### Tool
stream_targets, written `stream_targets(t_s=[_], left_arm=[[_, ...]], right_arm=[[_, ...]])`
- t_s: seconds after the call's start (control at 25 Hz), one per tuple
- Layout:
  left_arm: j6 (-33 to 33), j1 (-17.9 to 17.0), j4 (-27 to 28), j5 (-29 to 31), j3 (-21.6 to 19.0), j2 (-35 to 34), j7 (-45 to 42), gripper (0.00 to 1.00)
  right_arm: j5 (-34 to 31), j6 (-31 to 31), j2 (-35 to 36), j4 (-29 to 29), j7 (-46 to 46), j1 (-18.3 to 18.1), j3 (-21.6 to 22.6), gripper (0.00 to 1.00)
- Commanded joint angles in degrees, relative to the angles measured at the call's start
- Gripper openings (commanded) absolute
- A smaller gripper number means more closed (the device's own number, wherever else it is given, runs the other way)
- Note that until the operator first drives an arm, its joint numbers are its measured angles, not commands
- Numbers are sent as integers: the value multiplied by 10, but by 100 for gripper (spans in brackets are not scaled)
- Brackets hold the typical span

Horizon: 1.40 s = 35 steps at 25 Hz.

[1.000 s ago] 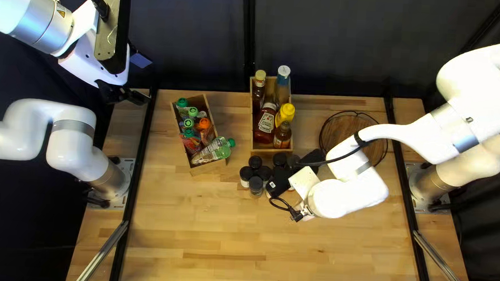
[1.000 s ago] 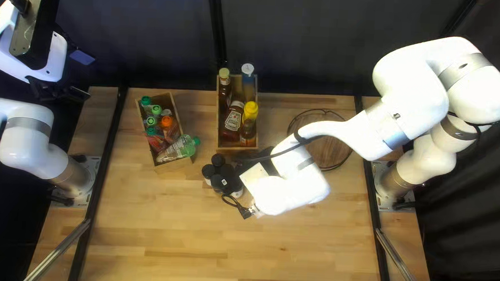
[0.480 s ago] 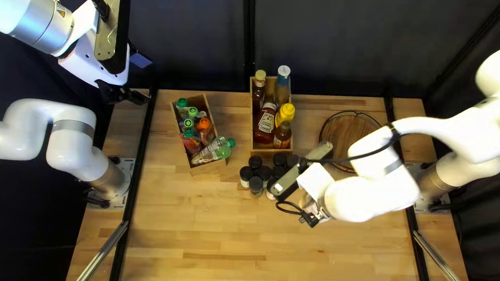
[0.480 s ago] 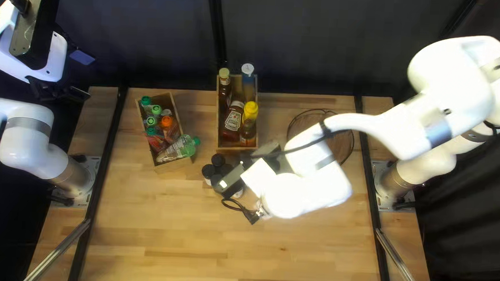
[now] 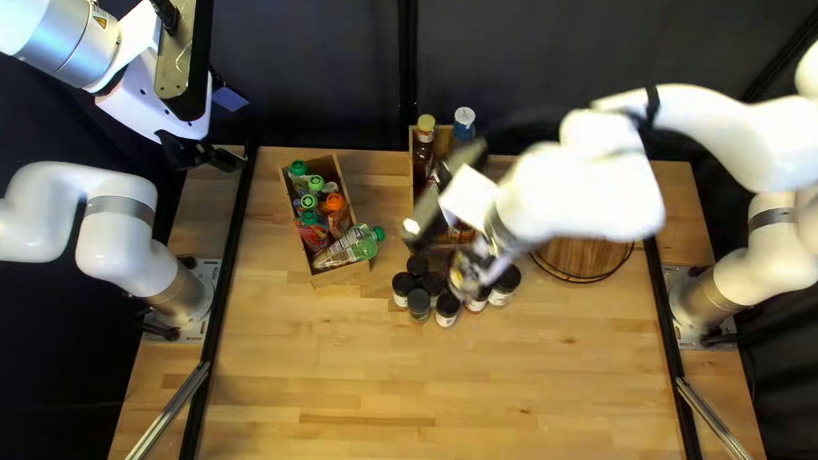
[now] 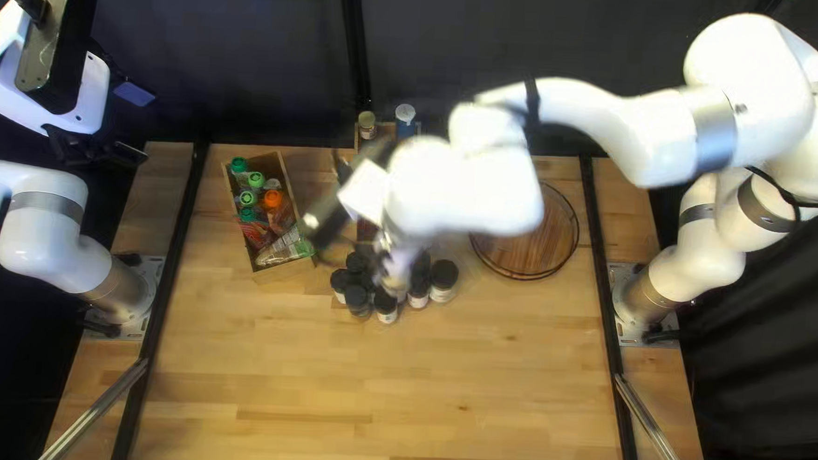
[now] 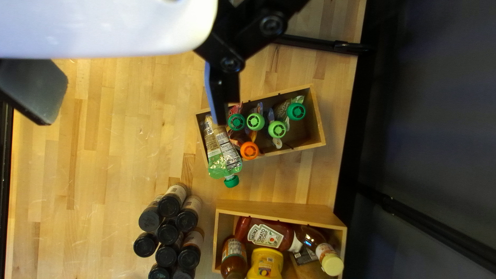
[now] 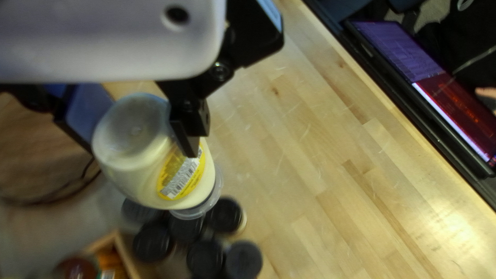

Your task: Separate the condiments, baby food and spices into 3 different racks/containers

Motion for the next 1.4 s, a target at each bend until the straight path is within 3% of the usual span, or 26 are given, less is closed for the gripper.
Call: stream_targets(t_s=[0.04,0.36,1.4], left_arm=[[0,0,0,0,0,0,0,100],[0,0,0,0,0,0,0,100],[0,0,0,0,0,0,0,100]], right_arm=[[33,-5,-55,53,-105,-46,-17,0],[69,-44,-76,30,-191,-88,-26,0],[48,-125,-95,-47,-216,-99,-38,1]])
